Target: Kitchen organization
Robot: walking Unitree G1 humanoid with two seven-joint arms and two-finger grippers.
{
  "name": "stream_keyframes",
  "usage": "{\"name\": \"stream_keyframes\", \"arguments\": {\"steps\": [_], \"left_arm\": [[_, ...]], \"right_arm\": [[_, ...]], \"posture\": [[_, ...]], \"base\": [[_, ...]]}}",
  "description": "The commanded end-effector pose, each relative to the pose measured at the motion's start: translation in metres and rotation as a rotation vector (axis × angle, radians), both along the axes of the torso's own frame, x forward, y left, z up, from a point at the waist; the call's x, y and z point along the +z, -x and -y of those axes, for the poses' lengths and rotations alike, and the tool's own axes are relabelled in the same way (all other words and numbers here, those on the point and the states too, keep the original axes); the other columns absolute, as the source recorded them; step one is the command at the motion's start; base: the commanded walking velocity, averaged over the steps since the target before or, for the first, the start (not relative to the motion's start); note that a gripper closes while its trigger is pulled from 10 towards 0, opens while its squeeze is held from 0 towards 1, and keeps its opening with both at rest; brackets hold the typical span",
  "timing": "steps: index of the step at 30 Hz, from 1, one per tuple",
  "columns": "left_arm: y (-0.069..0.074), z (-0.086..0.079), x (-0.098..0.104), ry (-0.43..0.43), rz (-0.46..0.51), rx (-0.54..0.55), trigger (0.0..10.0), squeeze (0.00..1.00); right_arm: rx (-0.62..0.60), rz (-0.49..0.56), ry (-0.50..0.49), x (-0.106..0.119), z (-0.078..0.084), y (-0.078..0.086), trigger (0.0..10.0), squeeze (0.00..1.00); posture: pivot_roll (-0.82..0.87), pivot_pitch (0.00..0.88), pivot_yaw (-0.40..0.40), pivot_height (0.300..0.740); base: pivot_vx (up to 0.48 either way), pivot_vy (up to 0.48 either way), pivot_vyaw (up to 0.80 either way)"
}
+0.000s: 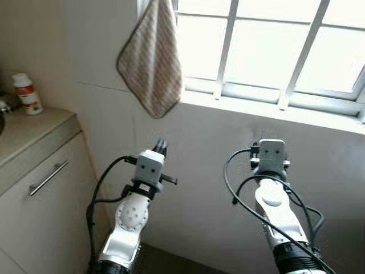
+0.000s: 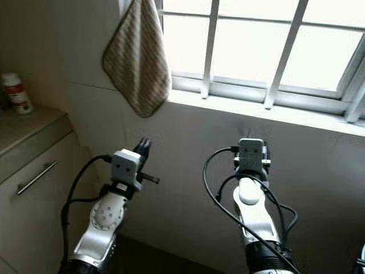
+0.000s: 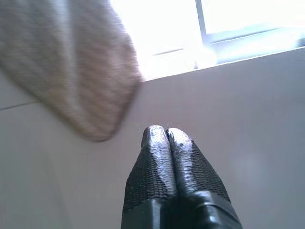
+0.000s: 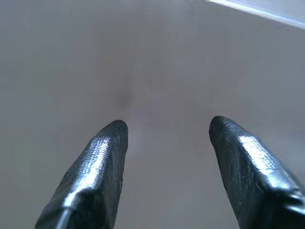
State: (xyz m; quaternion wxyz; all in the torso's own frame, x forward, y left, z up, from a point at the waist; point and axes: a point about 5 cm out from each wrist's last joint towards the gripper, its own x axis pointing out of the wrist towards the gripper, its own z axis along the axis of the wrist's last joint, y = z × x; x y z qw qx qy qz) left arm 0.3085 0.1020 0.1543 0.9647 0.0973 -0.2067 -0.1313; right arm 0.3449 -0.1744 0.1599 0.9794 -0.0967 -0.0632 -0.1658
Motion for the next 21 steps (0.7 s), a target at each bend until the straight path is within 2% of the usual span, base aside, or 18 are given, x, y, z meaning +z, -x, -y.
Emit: {"name": "stream_keyframes", "arguments": {"steps": [1,11,14,16,21], "left_arm": [[-0.002,-0.001,0.0,-0.025,-0.005,0.004,10.0,0.0],[-0.002,0.0,-0.002,-0.035,-0.016,0.002,10.0,0.0],[-0.002,0.0,-0.003,-0.037,-0.018,0.001,10.0,0.0],[-0.002,0.0,-0.004,-0.037,-0.022,0.0,10.0,0.0],[-0.002,0.0,-0.005,-0.039,-0.027,0.001,10.0,0.0]], "right_arm": [[-0.021,-0.019,0.03,-0.001,-0.002,-0.001,10.0,0.0],[-0.029,-0.076,0.184,-0.009,-0.002,0.0,10.0,0.0],[-0.008,-0.086,0.266,-0.01,-0.005,-0.001,10.0,0.0],[0.033,-0.109,0.378,-0.013,-0.012,0.0,10.0,0.0],[0.084,-0.165,0.518,-0.025,-0.018,0.001,10.0,0.0]], "posture": [[0.05,0.0,-0.015,0.74],[0.05,0.0,-0.014,0.74],[0.04,0.0,-0.014,0.74],[0.04,0.0,-0.014,0.74],[0.04,0.0,-0.016,0.74]], "base": [[0.0,0.0,-0.8],[0.0,0.0,-0.8],[0.0,0.0,-0.8],[0.0,0.0,-0.79],[0.0,0.0,-0.78]]}}
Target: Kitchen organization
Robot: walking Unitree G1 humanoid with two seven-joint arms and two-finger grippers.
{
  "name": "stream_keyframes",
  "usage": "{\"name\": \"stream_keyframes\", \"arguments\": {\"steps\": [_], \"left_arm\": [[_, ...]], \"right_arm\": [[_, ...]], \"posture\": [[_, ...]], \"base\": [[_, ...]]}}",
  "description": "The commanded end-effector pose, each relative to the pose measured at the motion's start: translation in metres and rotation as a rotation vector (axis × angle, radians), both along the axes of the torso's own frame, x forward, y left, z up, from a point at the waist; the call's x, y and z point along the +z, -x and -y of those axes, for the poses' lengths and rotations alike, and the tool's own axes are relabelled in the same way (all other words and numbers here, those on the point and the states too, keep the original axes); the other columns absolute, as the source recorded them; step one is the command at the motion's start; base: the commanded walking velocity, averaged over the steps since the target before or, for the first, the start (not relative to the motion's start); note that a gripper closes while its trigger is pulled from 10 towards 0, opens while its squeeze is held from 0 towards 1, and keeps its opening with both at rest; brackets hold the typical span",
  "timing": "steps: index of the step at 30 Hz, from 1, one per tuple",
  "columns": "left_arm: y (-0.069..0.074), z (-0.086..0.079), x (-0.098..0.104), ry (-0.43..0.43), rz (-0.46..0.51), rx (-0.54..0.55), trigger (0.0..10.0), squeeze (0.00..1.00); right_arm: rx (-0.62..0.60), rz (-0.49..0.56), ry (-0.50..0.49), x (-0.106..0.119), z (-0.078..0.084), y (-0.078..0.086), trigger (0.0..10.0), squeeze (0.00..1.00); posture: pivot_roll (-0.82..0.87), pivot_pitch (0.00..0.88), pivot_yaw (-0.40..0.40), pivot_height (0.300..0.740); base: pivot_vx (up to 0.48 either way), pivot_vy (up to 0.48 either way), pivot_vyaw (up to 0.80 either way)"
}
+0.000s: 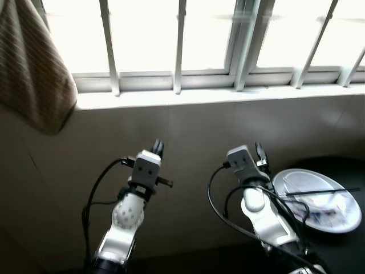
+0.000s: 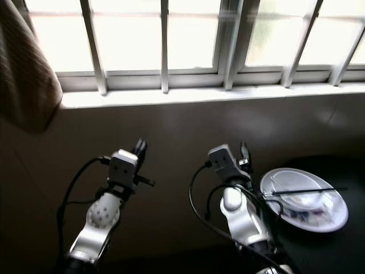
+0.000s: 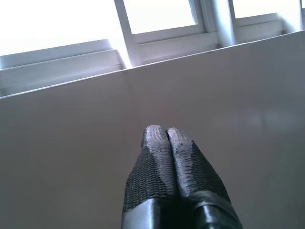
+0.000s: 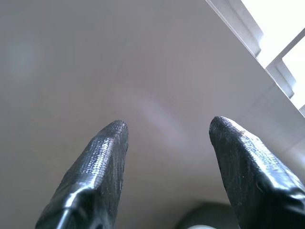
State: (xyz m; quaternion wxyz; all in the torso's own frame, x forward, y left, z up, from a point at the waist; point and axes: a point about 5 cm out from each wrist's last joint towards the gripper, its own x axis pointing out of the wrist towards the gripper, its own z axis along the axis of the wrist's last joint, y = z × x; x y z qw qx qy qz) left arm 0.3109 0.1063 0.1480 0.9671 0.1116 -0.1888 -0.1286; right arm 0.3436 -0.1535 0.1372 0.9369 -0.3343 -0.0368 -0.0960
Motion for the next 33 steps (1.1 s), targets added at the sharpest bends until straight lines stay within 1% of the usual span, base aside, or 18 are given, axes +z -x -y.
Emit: {"name": "stream_keyframes", "arguments": {"steps": [1,2,3,6,7,9,11,13,17,19,20,21,22,25,27,28,29,33], "left_arm": [[0.001,0.004,0.001,-0.009,0.003,-0.014,10.0,0.0],[0.001,0.004,0.001,-0.009,0.003,-0.014,10.0,0.0],[0.001,0.005,0.0,-0.01,-0.001,-0.014,10.0,0.0],[0.001,0.005,-0.001,-0.011,-0.003,-0.014,10.0,0.0],[0.001,0.005,-0.001,-0.012,-0.004,-0.013,10.0,0.0],[0.001,0.004,-0.002,-0.013,-0.006,-0.012,10.0,0.0],[0.0,0.004,-0.002,-0.013,-0.006,-0.011,10.0,0.0],[0.0,0.004,-0.002,-0.014,-0.007,-0.009,10.0,0.0],[0.0,0.004,-0.002,-0.015,-0.009,-0.009,10.0,0.0],[0.0,0.004,-0.002,-0.015,-0.01,-0.008,10.0,0.0],[0.0,0.004,-0.002,-0.015,-0.01,-0.008,10.0,0.0],[0.0,0.004,-0.003,-0.015,-0.01,-0.006,10.0,0.0],[0.0,0.004,-0.003,-0.016,-0.011,-0.005,10.0,0.0],[0.0,0.004,-0.003,-0.017,-0.013,-0.005,10.0,0.0],[0.0,0.003,-0.004,-0.018,-0.013,-0.003,10.0,0.0],[0.0,0.002,-0.004,-0.018,-0.015,-0.001,10.0,0.0],[0.0,0.002,-0.004,-0.019,-0.016,-0.001,10.0,0.0],[0.0,0.003,-0.004,-0.019,-0.017,-0.002,10.0,0.0]], "right_arm": [[0.008,-0.048,0.06,-0.007,0.001,0.0,10.0,0.0],[0.008,-0.048,0.06,-0.007,0.001,0.0,10.0,0.0],[0.027,-0.099,0.063,-0.016,-0.001,0.002,10.0,0.0],[0.042,-0.135,0.059,-0.023,-0.002,0.004,10.0,0.0],[0.059,-0.15,0.079,-0.027,-0.003,0.005,10.0,0.0],[0.113,-0.14,0.07,-0.027,-0.009,0.006,10.0,0.0],[0.167,-0.115,0.093,-0.024,-0.015,0.006,10.0,0.0],[0.228,-0.062,0.127,-0.017,-0.023,0.008,10.0,0.0],[0.241,-0.059,0.135,-0.017,-0.025,0.008,10.0,0.0],[0.284,-0.055,0.124,-0.017,-0.031,0.009,10.0,0.0],[0.33,-0.063,0.095,-0.018,-0.036,0.011,10.0,0.0],[0.413,-0.083,0.046,-0.021,-0.046,0.015,10.0,0.0],[0.437,-0.1,0.037,-0.024,-0.049,0.017,10.0,0.0],[0.412,-0.141,0.1,-0.033,-0.046,0.018,10.0,0.0],[0.349,-0.189,0.154,-0.04,-0.036,0.016,10.0,0.0],[0.286,-0.243,0.227,-0.049,-0.025,0.015,10.0,0.0],[0.275,-0.247,0.26,-0.051,-0.02,0.015,10.0,0.0],[0.301,-0.23,0.273,-0.049,-0.021,0.014,10.0,0.0]], "posture": [[0.04,0.0,-0.016,0.74],[0.04,0.0,-0.016,0.74],[0.04,0.0,-0.017,0.74],[0.04,0.0,-0.017,0.74],[0.04,0.0,-0.017,0.74],[0.04,0.0,-0.017,0.74],[0.04,0.0,-0.016,0.74],[0.04,0.0,-0.015,0.74],[0.04,0.0,-0.016,0.74],[0.04,0.0,-0.016,0.74],[0.04,0.0,-0.016,0.74],[0.04,0.0,-0.017,0.74],[0.04,0.0,-0.017,0.74],[0.04,0.0,-0.019,0.74],[0.04,0.0,-0.019,0.74],[0.04,0.0,-0.018,0.74],[0.04,0.0,-0.018,0.74],[0.04,0.0,-0.015,0.74]], "base": [[0.0,0.0,-0.74],[0.0,0.0,-0.74],[0.0,0.0,-0.71],[0.0,0.0,-0.72],[0.0,0.0,-0.73],[0.0,0.0,-0.7],[0.0,0.0,0.0],[0.0,0.0,0.0],[0.0,0.0,0.0],[0.0,0.0,0.0],[0.0,0.0,0.0],[0.0,0.0,0.0],[0.0,0.0,0.0],[0.0,0.0,0.0],[0.0,0.0,0.0],[0.0,0.0,0.0],[0.0,0.0,0.0],[0.0,0.0,0.0]]}}
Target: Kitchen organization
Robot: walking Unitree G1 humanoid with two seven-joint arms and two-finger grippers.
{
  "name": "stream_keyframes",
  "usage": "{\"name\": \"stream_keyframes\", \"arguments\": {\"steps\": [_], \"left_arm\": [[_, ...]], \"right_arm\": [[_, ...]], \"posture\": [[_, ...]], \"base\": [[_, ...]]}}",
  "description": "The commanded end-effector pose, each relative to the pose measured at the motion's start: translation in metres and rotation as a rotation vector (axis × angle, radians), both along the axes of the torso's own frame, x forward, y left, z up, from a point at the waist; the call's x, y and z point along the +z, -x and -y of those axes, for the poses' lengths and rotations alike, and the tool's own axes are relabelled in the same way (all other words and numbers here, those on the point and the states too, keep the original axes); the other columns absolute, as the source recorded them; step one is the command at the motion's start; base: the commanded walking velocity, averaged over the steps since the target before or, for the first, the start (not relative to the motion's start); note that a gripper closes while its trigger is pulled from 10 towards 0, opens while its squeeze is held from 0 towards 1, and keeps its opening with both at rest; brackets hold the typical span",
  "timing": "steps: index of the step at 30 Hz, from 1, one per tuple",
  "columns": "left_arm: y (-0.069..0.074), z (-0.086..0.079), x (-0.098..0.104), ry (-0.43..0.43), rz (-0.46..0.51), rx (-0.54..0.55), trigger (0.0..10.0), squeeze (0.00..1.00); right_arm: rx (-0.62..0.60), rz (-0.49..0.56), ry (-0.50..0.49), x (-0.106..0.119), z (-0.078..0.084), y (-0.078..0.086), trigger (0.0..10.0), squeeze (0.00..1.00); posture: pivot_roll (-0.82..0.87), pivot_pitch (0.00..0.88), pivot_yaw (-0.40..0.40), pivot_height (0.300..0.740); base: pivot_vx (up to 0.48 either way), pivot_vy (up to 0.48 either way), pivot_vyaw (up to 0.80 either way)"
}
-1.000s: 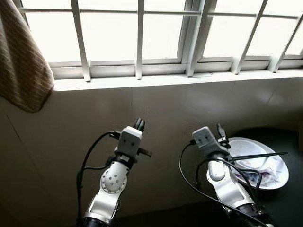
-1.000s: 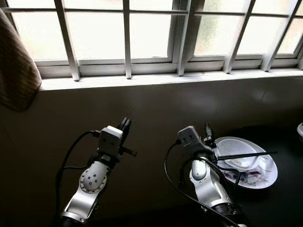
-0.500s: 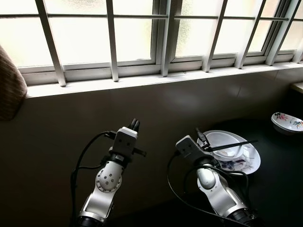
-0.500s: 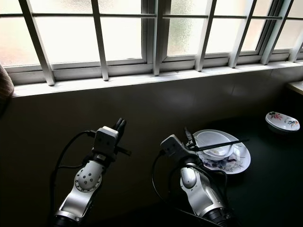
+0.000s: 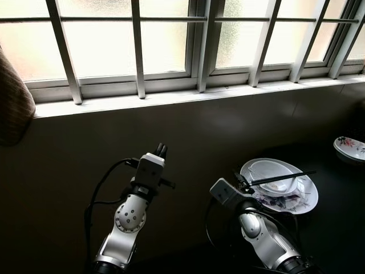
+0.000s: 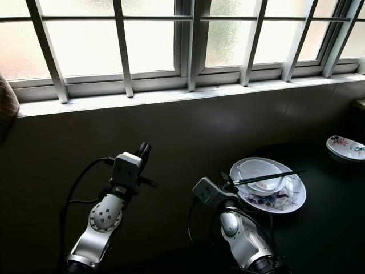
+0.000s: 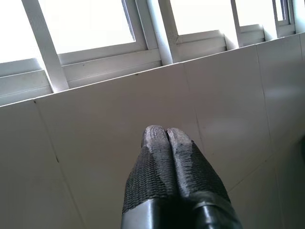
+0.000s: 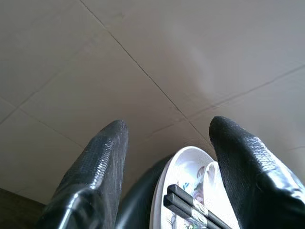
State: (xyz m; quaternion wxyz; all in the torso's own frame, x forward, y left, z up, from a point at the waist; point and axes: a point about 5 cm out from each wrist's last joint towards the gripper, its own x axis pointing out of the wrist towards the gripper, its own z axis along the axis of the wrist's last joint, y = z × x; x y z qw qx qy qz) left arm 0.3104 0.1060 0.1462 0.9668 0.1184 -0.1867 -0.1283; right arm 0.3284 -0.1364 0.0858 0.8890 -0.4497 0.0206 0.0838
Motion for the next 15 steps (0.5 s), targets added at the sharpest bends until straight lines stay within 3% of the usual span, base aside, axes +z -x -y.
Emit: {"name": "stream_keyframes", "arguments": {"steps": [1,10,15], "left_arm": [[0.0,0.003,-0.003,-0.005,-0.015,-0.006,10.0,0.0],[-0.001,0.005,-0.002,-0.003,-0.012,-0.012,10.0,0.0],[0.0,0.003,-0.003,-0.006,-0.015,-0.009,10.0,0.0]], "right_arm": [[0.03,0.021,0.019,0.003,-0.004,-0.001,10.0,0.0],[0.062,-0.011,0.021,-0.002,-0.01,0.0,10.0,0.0],[-0.014,-0.03,0.083,-0.005,0.004,-0.002,10.0,0.0]], "posture": [[0.04,0.0,-0.015,0.74],[0.04,0.0,-0.016,0.74],[0.04,0.0,-0.017,0.74]], "base": [[0.0,0.0,0.0],[0.0,0.0,0.0],[0.0,0.0,0.0]]}}
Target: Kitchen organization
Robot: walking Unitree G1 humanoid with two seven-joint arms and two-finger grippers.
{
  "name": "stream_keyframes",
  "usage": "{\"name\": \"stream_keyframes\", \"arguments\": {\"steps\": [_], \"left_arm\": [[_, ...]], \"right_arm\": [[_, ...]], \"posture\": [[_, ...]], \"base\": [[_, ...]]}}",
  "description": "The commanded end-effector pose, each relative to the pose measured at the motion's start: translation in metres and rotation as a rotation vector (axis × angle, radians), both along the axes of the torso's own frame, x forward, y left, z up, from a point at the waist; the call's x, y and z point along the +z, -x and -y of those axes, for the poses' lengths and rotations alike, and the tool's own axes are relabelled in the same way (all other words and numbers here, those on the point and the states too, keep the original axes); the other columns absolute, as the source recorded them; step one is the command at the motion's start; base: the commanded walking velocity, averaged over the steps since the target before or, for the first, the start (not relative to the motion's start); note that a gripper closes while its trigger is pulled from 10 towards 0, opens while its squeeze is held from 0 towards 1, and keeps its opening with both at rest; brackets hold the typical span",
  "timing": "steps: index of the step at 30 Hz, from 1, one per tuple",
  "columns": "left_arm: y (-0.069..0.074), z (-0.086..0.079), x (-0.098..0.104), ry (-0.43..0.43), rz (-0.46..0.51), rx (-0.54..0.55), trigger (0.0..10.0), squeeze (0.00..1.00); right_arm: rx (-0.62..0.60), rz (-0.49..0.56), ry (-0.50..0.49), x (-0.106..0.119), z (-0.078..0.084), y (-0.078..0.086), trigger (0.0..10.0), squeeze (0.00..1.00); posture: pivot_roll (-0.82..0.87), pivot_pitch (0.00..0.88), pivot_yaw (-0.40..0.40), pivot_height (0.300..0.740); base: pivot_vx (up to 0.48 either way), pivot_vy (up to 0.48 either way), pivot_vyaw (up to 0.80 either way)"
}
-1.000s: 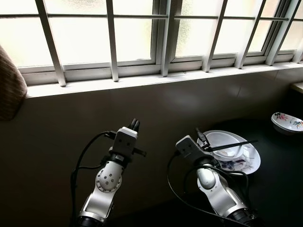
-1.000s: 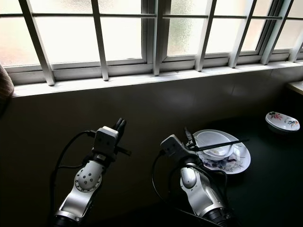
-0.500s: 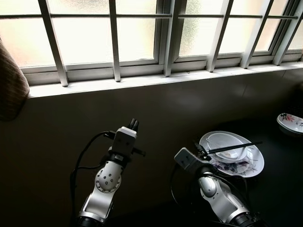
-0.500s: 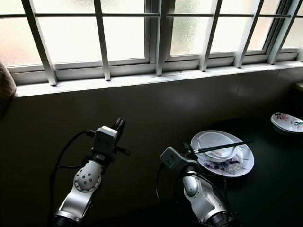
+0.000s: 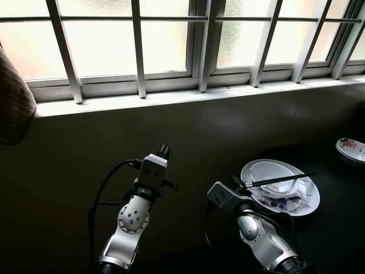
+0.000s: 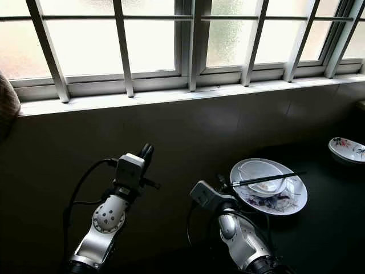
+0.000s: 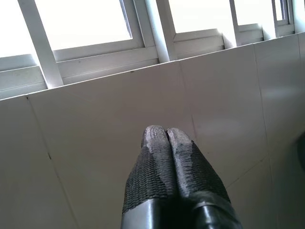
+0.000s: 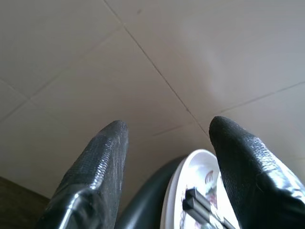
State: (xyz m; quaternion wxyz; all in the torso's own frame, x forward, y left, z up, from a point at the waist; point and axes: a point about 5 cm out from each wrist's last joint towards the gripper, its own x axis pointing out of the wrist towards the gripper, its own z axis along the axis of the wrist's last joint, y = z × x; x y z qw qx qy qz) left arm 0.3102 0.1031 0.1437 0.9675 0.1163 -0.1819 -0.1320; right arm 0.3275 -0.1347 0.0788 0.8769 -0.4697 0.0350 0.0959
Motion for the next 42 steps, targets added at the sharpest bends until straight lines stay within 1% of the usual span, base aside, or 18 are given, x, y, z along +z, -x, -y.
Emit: {"name": "stream_keyframes", "arguments": {"steps": [1,11,24,27,29,30,32,33,35,37,42], "left_arm": [[0.0,0.0,-0.001,-0.009,-0.006,-0.001,10.0,0.0],[0.0,0.001,-0.001,-0.007,-0.006,-0.004,10.0,0.0],[-0.001,0.001,-0.003,-0.011,-0.012,-0.004,10.0,0.0],[-0.001,0.001,-0.003,-0.011,-0.013,-0.003,10.0,0.0],[-0.001,0.001,-0.003,-0.011,-0.013,-0.003,10.0,0.0],[-0.001,0.001,-0.003,-0.012,-0.014,-0.004,10.0,0.0],[-0.001,0.001,-0.003,-0.012,-0.014,-0.004,10.0,0.0],[-0.001,0.001,-0.003,-0.013,-0.013,-0.004,10.0,0.0],[-0.001,0.0,-0.003,-0.013,-0.013,-0.003,10.0,0.0],[-0.001,0.0,-0.003,-0.013,-0.012,-0.002,10.0,0.0],[-0.001,0.0,-0.004,-0.013,-0.012,-0.002,10.0,0.0]], "right_arm": [[-0.044,0.002,0.046,0.001,0.01,-0.003,10.0,0.0],[-0.099,0.009,0.083,0.001,0.019,-0.006,10.0,0.0],[-0.126,0.012,0.129,0.001,0.032,-0.009,10.0,0.0],[-0.119,0.026,0.141,0.002,0.035,-0.011,10.0,0.0],[-0.093,0.042,0.151,0.002,0.034,-0.012,10.0,0.0],[-0.077,0.034,0.166,0.0,0.036,-0.012,10.0,0.0],[-0.075,0.029,0.172,-0.001,0.037,-0.012,10.0,0.0],[-0.079,0.016,0.189,-0.004,0.041,-0.012,10.0,0.0],[-0.081,0.01,0.2,-0.005,0.044,-0.013,10.0,0.0],[-0.08,0.02,0.219,-0.004,0.048,-0.014,10.0,0.0],[-0.067,0.039,0.263,-0.002,0.051,-0.017,10.0,0.0]], "posture": [[0.04,0.0,-0.016,0.74],[0.04,0.0,-0.016,0.74],[0.04,0.0,-0.016,0.74],[0.04,0.0,-0.016,0.74],[0.04,0.0,-0.016,0.74],[0.04,0.0,-0.014,0.74],[0.04,0.0,-0.015,0.74],[0.04,0.0,-0.015,0.74],[0.04,0.0,-0.015,0.74],[0.05,0.0,-0.016,0.74],[0.05,0.0,-0.014,0.74]], "base": [[0.0,0.0,0.0],[0.0,0.0,0.0],[0.0,0.0,0.0],[0.0,0.0,0.0],[0.0,0.0,0.0],[0.0,0.0,0.0],[0.0,0.0,0.0],[0.0,0.0,0.0],[0.0,0.0,0.0],[0.0,0.0,0.0],[0.0,0.0,0.0]]}}
